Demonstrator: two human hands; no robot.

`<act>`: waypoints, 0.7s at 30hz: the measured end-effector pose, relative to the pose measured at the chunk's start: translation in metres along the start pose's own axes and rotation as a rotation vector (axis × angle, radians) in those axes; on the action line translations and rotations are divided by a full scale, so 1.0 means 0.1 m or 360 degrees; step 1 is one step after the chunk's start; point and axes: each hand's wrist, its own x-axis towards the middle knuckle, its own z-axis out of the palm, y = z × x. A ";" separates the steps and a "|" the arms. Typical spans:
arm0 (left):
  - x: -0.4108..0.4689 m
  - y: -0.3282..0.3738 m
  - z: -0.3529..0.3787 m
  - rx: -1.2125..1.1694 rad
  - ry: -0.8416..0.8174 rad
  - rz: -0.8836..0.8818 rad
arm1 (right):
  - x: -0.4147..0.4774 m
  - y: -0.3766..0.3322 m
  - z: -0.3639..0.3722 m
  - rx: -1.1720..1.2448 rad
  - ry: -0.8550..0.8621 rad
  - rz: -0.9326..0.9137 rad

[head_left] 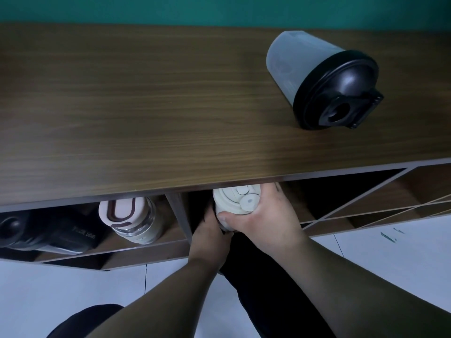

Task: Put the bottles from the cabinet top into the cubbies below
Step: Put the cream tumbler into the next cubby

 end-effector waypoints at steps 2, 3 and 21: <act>0.01 -0.01 -0.01 0.0000 -0.0030 0.0002 | -0.03 -0.02 0.03 -0.0005 0.0058 0.0023; 0.01 -0.01 -0.02 0.0005 -0.0052 -0.0001 | -0.04 -0.03 0.04 -0.0004 0.0085 0.0040; 0.04 -0.04 -0.08 -0.0136 -0.0257 0.0033 | -0.18 -0.01 -0.01 0.0102 0.0024 0.0172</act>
